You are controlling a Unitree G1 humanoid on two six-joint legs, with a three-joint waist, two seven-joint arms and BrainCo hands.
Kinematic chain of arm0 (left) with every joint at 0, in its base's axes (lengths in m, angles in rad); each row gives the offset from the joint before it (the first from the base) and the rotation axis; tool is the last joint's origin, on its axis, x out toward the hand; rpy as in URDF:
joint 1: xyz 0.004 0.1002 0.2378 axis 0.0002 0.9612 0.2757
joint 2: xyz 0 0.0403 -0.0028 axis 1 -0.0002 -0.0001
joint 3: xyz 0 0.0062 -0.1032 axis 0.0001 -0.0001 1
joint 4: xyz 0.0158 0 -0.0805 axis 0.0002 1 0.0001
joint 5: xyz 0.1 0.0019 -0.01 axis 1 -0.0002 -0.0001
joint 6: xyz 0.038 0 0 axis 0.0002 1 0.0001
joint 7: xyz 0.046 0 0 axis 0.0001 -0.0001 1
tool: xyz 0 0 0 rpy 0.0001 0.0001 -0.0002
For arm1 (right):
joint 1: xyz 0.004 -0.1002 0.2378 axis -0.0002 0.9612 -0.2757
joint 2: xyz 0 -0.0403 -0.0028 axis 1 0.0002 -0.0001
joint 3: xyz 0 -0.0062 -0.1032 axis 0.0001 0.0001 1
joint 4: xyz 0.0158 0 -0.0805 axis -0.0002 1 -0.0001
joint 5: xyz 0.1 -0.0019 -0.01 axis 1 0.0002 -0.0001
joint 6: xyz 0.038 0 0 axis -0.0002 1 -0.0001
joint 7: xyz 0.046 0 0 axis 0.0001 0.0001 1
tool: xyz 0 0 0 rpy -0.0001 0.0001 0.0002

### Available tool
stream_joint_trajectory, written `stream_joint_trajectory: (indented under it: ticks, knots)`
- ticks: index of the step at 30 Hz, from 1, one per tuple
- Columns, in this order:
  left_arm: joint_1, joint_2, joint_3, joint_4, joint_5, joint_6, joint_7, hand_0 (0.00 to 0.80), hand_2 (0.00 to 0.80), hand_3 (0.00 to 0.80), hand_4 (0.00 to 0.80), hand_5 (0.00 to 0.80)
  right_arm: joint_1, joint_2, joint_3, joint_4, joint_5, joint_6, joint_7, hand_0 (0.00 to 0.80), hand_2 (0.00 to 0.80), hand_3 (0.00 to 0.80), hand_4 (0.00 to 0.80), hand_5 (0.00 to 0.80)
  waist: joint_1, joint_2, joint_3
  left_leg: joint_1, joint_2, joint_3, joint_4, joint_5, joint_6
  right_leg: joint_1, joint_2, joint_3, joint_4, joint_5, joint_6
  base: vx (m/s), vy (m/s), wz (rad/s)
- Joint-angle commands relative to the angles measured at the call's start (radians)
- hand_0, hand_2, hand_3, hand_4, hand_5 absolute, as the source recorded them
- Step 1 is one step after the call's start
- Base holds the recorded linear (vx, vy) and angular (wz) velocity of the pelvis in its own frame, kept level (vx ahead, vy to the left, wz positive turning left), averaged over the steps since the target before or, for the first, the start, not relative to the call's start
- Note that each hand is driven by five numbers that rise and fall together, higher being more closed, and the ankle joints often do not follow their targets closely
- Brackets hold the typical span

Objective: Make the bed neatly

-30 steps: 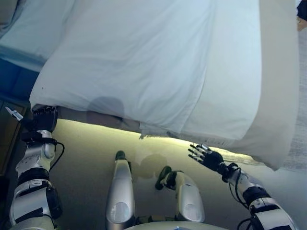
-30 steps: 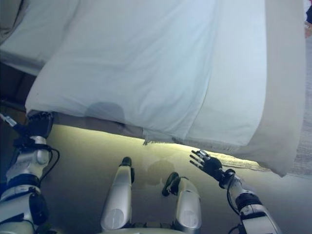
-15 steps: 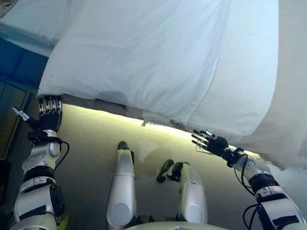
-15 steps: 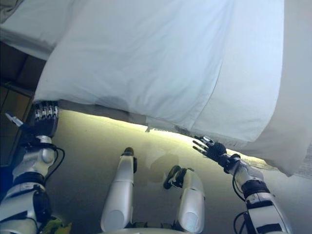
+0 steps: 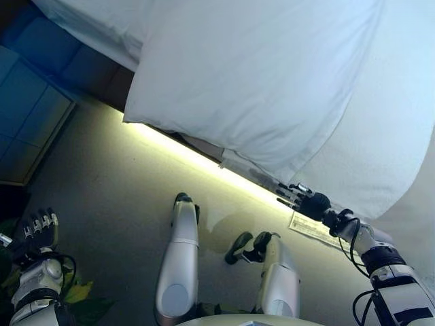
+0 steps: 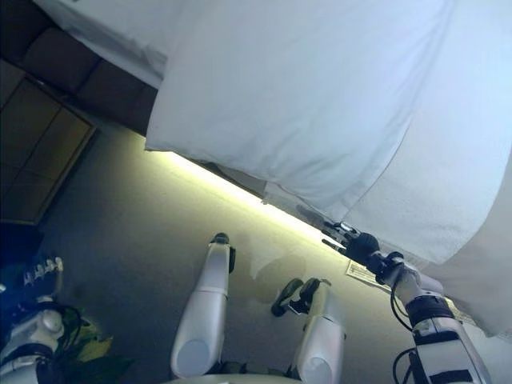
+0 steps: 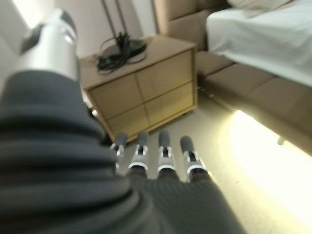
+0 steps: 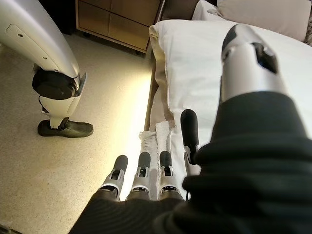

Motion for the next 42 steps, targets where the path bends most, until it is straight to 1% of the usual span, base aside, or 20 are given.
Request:
stream_joint_trajectory:
  ticks: [1, 3, 5, 7, 10, 14, 17, 18, 19, 21, 24, 26, 28, 30, 33, 35, 36, 39, 41, 42]
  knots:
    - [0.086, 0.025, 0.006, 0.051, -0.032, -0.002, -0.019, 0.0, 0.0, 0.0, 0.0, 0.0, 0.045, 0.038, -0.04, 0.034, 0.029, -0.008, 0.015, 0.0, 0.0, 0.0, 0.0, 0.0, 0.01, -0.008, -0.077, 0.106, 0.01, 0.037, -0.108, -0.03, 0.037, -0.012, -0.046, 0.124, -0.095, 0.152, 0.082, 0.014, -0.092, 0.0]
    - [0.103, 0.02, -0.014, 0.042, -0.024, -0.02, -0.012, 0.0, 0.0, 0.0, 0.0, 0.0, 0.064, 0.054, -0.041, 0.029, 0.032, -0.016, 0.016, 0.0, 0.0, 0.0, 0.0, 0.0, 0.008, -0.011, -0.084, 0.126, 0.02, 0.041, -0.129, -0.022, 0.034, 0.011, -0.046, 0.12, -0.115, 0.158, 0.087, 0.03, -0.131, -0.02]
    - [0.11, 0.011, -0.015, 0.03, 0.068, -0.046, -0.005, 0.0, 0.0, 0.0, 0.0, 0.0, 0.083, 0.072, -0.047, 0.02, 0.039, -0.028, 0.018, 0.0, 0.0, 0.0, 0.0, 0.0, 0.006, -0.013, -0.095, 0.152, 0.027, 0.046, -0.158, -0.012, 0.03, 0.043, -0.044, 0.116, -0.149, 0.167, 0.092, 0.053, -0.152, -0.01]
    - [0.121, -0.005, -0.022, 0.016, 0.263, -0.078, 0.001, 0.0, 0.0, 0.0, 0.0, 0.0, 0.102, 0.091, -0.06, 0.01, 0.036, -0.03, 0.014, 0.0, 0.0, 0.0, 0.0, 0.0, 0.001, -0.014, -0.111, 0.188, 0.031, 0.054, -0.2, 0.001, 0.023, 0.085, -0.041, 0.113, -0.196, 0.179, 0.098, 0.08, -0.151, 0.01]
    - [0.132, -0.035, -0.067, -0.006, 0.454, -0.132, 0.007, 0.0, 0.0, 0.0, 0.0, 0.0, 0.128, 0.112, -0.071, 0.001, 0.031, -0.034, 0.01, 0.0, 0.0, 0.0, 0.0, 0.0, -0.008, -0.01, -0.134, 0.244, 0.034, 0.068, -0.268, 0.026, 0.016, 0.15, -0.034, 0.104, -0.275, 0.202, 0.105, 0.079, -0.13, -0.05]
    - [0.159, -0.076, -0.169, -0.013, 0.698, -0.175, -0.012, 0.0, 0.0, 0.0, 0.0, 0.0, 0.163, 0.13, -0.101, 0.045, 0.009, -0.03, 0.022, 0.0, 0.0, 0.0, 0.0, 0.0, -0.023, 0.004, -0.187, 0.365, 0.044, 0.111, -0.418, 0.082, 0.003, 0.28, -0.003, 0.081, -0.449, 0.256, 0.113, 0.134, -0.14, -0.13]
    - [0.17, -0.11, -0.22, 0.008, 0.764, -0.167, -0.038, 0.0, 0.0, 0.0, 0.0, 0.0, 0.19, 0.15, -0.127, 0.123, -0.009, -0.042, 0.04, 0.0, 0.0, 0.0, 0.0, 0.0, -0.04, 0.016, -0.235, 0.473, 0.044, 0.142, -0.537, 0.121, -0.009, 0.382, 0.031, 0.068, -0.602, 0.295, 0.119, 0.155, -0.132, -0.13]
    - [0.18, -0.13, -0.242, 0.014, 0.807, -0.165, -0.044, 0.0, 0.0, 0.0, 0.0, 0.0, 0.202, 0.162, -0.139, 0.15, -0.017, -0.045, 0.034, 0.0, 0.0, 0.0, 0.0, 0.0, -0.046, 0.023, -0.257, 0.508, 0.039, 0.156, -0.589, 0.158, -0.003, 0.418, 0.045, 0.057, -0.674, 0.334, 0.114, 0.128, -0.098, -0.13]
    - [0.184, -0.141, -0.252, 0.019, 0.821, -0.16, -0.046, 0.0, 0.0, 0.0, 0.0, 0.0, 0.208, 0.168, -0.142, 0.167, -0.029, -0.048, 0.037, 0.0, 0.0, 0.0, 0.0, 0.0, -0.048, 0.027, -0.269, 0.536, 0.037, 0.161, -0.62, 0.165, -0.004, 0.443, 0.053, 0.056, -0.71, 0.343, 0.116, 0.155, -0.106, -0.11]
    - [0.195, -0.175, -0.297, 0.048, 0.94, -0.166, -0.055, 0.0, 0.0, 0.0, 0.0, 0.0, 0.226, 0.188, -0.146, 0.225, -0.045, -0.076, 0.026, 0.0, 0.0, 0.0, 0.0, 0.0, -0.061, 0.037, -0.314, 0.617, 0.03, 0.176, -0.715, 0.189, -0.003, 0.512, 0.068, 0.058, -0.815, 0.381, 0.123, 0.223, -0.108, -0.12]
    - [0.205, -0.209, -0.371, 0.086, 1.089, -0.182, -0.046, 0.0, 0.0, 0.0, 0.0, 0.0, 0.254, 0.206, -0.142, 0.28, -0.131, -0.135, 0.011, 0.0, 0.0, 0.0, 0.0, 0.0, -0.083, 0.053, -0.359, 0.712, 0.024, 0.2, -0.829, 0.213, -0.002, 0.58, 0.086, 0.066, -0.929, 0.436, 0.136, 0.162, -0.091, -0.12]
    - [0.202, -0.219, -0.448, 0.118, 1.242, -0.191, -0.052, 0.0, 0.0, 0.0, 0.0, 0.0, 0.266, 0.215, -0.132, 0.323, -0.154, -0.154, -0.006, 0.0, 0.0, 0.0, 0.0, 0.0, -0.101, 0.062, -0.38, 0.76, 0.021, 0.217, -0.888, 0.226, -0.001, 0.605, 0.098, 0.071, -0.985, 0.468, 0.141, 0.098, -0.11, -0.09]
    - [0.198, -0.231, -0.523, 0.152, 1.341, -0.208, -0.056, 0.0, 0.0, 0.0, 0.0, 0.0, 0.277, 0.229, -0.119, 0.361, -0.188, -0.178, -0.025, 0.0, 0.0, 0.0, 0.0, 0.0, -0.118, 0.07, -0.394, 0.803, 0.019, 0.235, -0.936, 0.234, 0.002, 0.625, 0.109, 0.07, -1.024, 0.488, 0.145, 0.085, -0.097, -0.12]
    - [0.199, -0.243, -0.576, 0.169, 1.392, -0.207, -0.04, 0.0, 0.0, 0.0, 0.0, 0.0, 0.285, 0.245, -0.117, 0.404, -0.191, -0.189, -0.039, 0.0, 0.0, 0.0, 0.0, 0.0, -0.134, 0.077, -0.408, 0.828, 0.016, 0.248, -0.973, 0.241, 0.005, 0.637, 0.118, 0.07, -1.062, 0.51, 0.147, 0.062, -0.079, -0.24]
    - [0.191, -0.261, -0.627, 0.199, 1.485, -0.18, -0.034, 0.0, 0.0, 0.0, 0.0, 0.0, 0.295, 0.278, -0.123, 0.475, -0.174, -0.214, -0.063, 0.0, 0.0, 0.0, 0.0, 0.0, -0.156, 0.082, -0.421, 0.846, 0.015, 0.267, -0.986, 0.23, 0.007, 0.655, 0.132, 0.073, -1.107, 0.53, 0.145, 0.032, -0.077, -0.29]
    - [0.173, -0.28, -0.66, 0.22, 1.54, -0.11, -0.053, 0.0, 0.0, 0.0, 0.0, 0.0, 0.305, 0.303, -0.121, 0.508, -0.162, -0.243, -0.099, 0.0, 0.0, 0.0, 0.0, 0.0, -0.174, 0.084, -0.429, 0.852, 0.012, 0.272, -0.986, 0.221, 0.009, 0.658, 0.142, 0.084, -1.121, 0.533, 0.139, 0.01, -0.072, -0.27]
    - [0.165, -0.294, -0.677, 0.232, 1.562, -0.096, -0.055, 0.0, 0.0, 0.0, 0.0, 0.0, 0.307, 0.314, -0.122, 0.521, -0.162, -0.257, -0.114, 0.0, 0.0, 0.0, 0.0, 0.0, -0.181, 0.085, -0.432, 0.857, 0.012, 0.275, -0.986, 0.217, 0.011, 0.659, 0.146, 0.088, -1.122, 0.532, 0.137, 0.008, -0.067, -0.25]
    - [0.148, -0.338, -0.728, 0.25, 1.595, -0.084, -0.053, 0.0, 0.0, 0.0, 0.0, 0.0, 0.314, 0.346, -0.128, 0.565, -0.154, -0.302, -0.212, 0.0, 0.0, 0.0, 0.0, 0.0, -0.206, 0.086, -0.439, 0.879, 0.015, 0.295, -0.986, 0.208, 0.017, 0.665, 0.157, 0.109, -1.122, 0.528, 0.129, 0.024, -0.052, -0.2]
    - [0.138, -0.367, -0.745, 0.25, 1.565, -0.063, -0.034, 0.0, 0.0, 0.0, 0.0, 0.0, 0.319, 0.354, -0.143, 0.602, -0.168, -0.298, -0.305, 0.0, 0.0, 0.0, 0.0, 0.0, -0.224, 0.089, -0.442, 0.896, 0.02, 0.306, -0.986, 0.201, 0.02, 0.673, 0.167, 0.127, -1.122, 0.52, 0.122, 0.034, -0.05, -0.35]
    - [0.132, -0.375, -0.749, 0.251, 1.568, -0.057, -0.033, 0.0, 0.0, 0.0, 0.0, 0.0, 0.321, 0.355, -0.147, 0.613, -0.186, -0.287, -0.326, 0.0, 0.0, 0.0, 0.0, 0.0, -0.228, 0.09, -0.442, 0.902, 0.022, 0.309, -0.986, 0.199, 0.021, 0.677, 0.17, 0.132, -1.122, 0.518, 0.119, 0.029, -0.046, -0.37]
